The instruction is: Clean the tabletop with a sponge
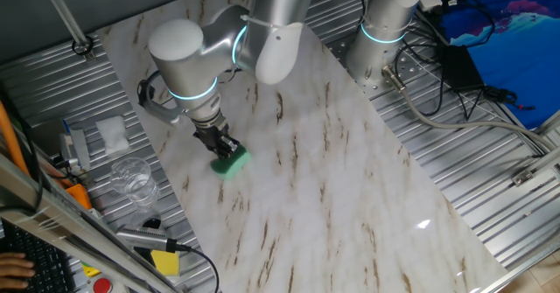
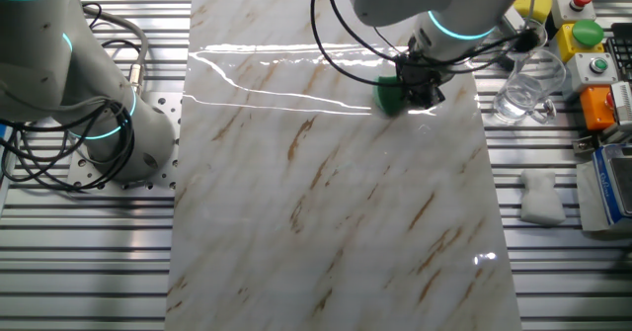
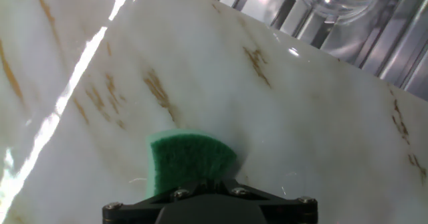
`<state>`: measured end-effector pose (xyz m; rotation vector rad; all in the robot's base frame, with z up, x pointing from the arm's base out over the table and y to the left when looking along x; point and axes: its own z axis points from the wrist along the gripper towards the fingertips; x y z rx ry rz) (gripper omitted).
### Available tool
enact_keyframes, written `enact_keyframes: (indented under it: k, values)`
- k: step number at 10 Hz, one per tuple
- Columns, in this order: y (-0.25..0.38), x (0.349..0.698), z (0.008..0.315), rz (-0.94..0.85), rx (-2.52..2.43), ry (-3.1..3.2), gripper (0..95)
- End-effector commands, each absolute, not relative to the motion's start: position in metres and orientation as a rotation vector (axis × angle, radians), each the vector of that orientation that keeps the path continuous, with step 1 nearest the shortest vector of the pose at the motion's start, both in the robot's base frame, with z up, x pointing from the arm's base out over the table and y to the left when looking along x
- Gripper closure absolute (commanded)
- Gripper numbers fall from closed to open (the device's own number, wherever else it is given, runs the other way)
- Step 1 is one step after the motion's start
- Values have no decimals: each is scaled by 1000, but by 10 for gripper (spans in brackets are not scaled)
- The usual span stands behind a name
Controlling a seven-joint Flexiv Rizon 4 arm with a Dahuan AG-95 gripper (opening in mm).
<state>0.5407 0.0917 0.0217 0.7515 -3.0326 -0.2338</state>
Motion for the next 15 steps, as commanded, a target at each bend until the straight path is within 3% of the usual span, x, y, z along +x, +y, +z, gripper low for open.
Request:
enact_keyframes:
  k: [1, 15]
  values:
    - [92, 541, 22, -231, 664, -3050, 950]
    - [83, 541, 23, -274, 512, -3079, 950]
